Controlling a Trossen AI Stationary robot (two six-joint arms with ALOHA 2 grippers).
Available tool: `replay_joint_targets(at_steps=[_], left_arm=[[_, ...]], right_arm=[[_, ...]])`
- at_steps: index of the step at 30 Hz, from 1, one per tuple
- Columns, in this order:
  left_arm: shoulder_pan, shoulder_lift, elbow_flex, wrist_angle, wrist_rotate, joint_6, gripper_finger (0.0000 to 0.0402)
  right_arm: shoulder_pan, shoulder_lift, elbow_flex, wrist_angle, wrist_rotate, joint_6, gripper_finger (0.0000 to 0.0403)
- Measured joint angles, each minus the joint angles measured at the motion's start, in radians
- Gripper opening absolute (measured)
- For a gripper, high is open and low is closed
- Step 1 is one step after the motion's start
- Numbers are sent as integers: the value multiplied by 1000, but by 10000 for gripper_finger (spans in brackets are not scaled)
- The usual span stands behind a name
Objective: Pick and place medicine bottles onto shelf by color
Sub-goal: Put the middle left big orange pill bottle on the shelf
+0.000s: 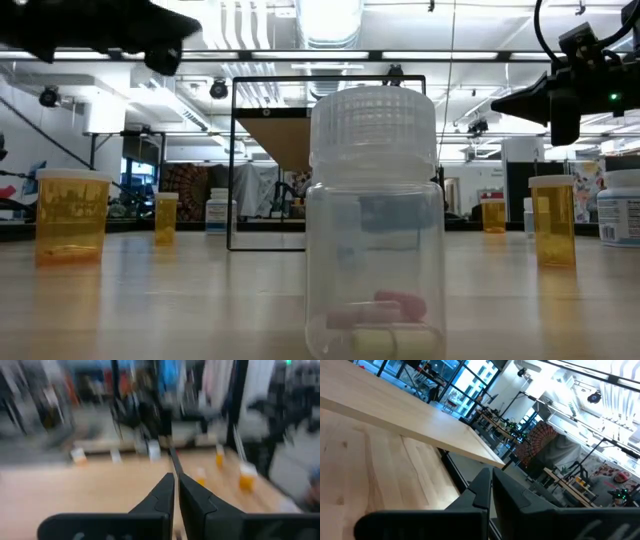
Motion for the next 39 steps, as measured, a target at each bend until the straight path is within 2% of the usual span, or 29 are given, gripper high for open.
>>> replay_joint_targets(at_steps=[4, 10, 15, 18, 22, 25, 33, 39], left_arm=[[-74, 85, 116, -221, -40, -14, 8], [-277, 221, 321, -482, -217, -115, 8], [-462, 347, 506, -735, -416, -273, 8], [-530, 432, 605, -879, -493, -417, 8], [-572, 558, 703, -1030, -499, -590, 12], [-588, 647, 754, -1090, -496, -662, 35], [-591, 817, 886, -1210, -428, -864, 149], [-592, 854, 890, -1240, -372, -1022, 218]], right_arm=[[0, 0, 0, 0, 0, 0, 9], [0, 0, 0, 0, 0, 0, 9], [0, 0, 0, 0, 0, 0, 9], [0, 0, 0, 0, 0, 0, 9], [0, 0, 0, 0, 0, 0, 9], [0, 0, 0, 0, 0, 0, 9], [0, 0, 0, 0, 0, 0, 9], [0, 0, 0, 0, 0, 0, 9]])
